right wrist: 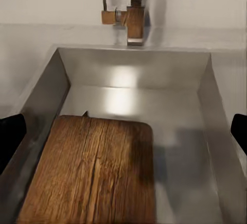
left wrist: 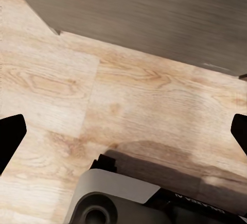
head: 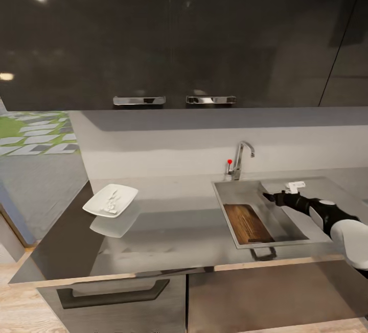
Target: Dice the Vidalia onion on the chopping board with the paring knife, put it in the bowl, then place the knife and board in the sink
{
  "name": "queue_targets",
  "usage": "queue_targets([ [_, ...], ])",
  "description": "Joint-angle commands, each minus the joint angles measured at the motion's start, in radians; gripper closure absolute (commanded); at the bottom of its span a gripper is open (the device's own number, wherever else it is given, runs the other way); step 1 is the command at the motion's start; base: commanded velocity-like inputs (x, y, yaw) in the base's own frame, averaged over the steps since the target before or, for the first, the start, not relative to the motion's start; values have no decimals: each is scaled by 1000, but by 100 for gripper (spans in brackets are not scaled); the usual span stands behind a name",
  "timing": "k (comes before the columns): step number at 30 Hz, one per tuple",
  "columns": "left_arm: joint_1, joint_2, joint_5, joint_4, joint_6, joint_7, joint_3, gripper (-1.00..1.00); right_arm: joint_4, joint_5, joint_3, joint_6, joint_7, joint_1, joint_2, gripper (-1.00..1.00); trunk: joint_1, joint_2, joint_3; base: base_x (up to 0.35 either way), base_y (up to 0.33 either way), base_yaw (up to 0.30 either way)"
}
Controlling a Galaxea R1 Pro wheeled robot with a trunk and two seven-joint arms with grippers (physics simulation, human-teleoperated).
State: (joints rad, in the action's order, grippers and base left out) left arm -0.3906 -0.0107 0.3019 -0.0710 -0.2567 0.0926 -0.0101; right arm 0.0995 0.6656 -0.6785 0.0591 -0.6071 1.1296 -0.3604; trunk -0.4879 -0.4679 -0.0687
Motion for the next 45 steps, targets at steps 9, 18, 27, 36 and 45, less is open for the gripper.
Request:
queue_targets([
  [9, -2, 0, 2, -3, -7, 1, -1, -100, 3, 139, -7, 60, -40, 1, -8, -100, 0, -2, -2, -273, 0, 0],
  [18, -2, 0, 2, -3, -7, 1, -1, -100, 2, 150, -7, 62, -43, 1, -7, -100, 0, -2, -2, -338, 0, 0],
  [27, -2, 0, 2, -3, -7, 1, -1, -100, 2, 152, -7, 62, -42, 1, -6, -100, 0, -2, -2, -340, 0, 0],
  [36, -2, 0, 2, -3, -7, 1, -1, -100, -13, 149, -6, 63, -42, -11, -7, -100, 0, -2, -2, -340, 0, 0],
  [45, -2, 0, 1, -2, -7, 1, -1, -100, -19, 226, -3, 226, -34, -278, 0, -100, 0, -2, -2, -117, 0, 0],
])
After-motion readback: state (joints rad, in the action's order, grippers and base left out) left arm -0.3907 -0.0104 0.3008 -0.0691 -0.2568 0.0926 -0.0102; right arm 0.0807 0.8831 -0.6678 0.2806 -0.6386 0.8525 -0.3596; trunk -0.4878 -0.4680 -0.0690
